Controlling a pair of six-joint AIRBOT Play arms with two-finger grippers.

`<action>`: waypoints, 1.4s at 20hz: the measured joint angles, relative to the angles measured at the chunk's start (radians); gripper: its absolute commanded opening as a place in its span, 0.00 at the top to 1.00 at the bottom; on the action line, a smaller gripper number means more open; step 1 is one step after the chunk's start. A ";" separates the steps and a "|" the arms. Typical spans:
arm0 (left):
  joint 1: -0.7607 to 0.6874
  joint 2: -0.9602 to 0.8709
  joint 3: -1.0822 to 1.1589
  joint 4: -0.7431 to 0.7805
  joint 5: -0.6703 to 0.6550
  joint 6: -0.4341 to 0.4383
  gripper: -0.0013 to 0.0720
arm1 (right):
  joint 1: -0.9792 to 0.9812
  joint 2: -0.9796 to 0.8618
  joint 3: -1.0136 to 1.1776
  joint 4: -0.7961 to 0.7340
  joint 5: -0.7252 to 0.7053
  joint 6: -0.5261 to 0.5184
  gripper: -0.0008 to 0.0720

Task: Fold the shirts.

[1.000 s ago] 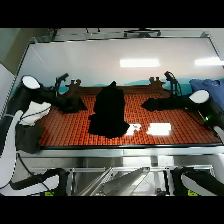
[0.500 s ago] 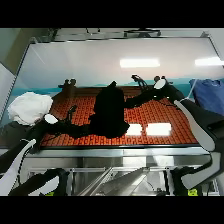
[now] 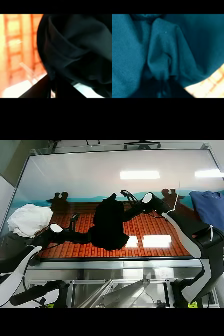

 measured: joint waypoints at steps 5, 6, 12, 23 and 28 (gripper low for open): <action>0.029 -0.001 0.164 -0.064 -0.167 0.035 0.97 | -0.051 0.027 0.078 0.013 0.075 0.013 0.96; 0.051 0.020 0.210 -0.071 -0.205 0.034 0.97 | -0.079 0.053 0.111 0.013 0.108 0.028 0.96; 0.293 0.233 0.619 -0.113 -0.404 -0.053 0.95 | -0.325 0.371 0.310 0.103 0.244 0.115 0.96; 0.261 0.430 0.711 -0.074 -0.459 -0.107 0.95 | -0.319 0.682 0.255 0.129 0.340 0.200 0.96; 0.105 0.332 0.485 -0.082 -0.430 -0.097 0.95 | -0.151 0.625 -0.054 0.096 0.234 0.208 0.88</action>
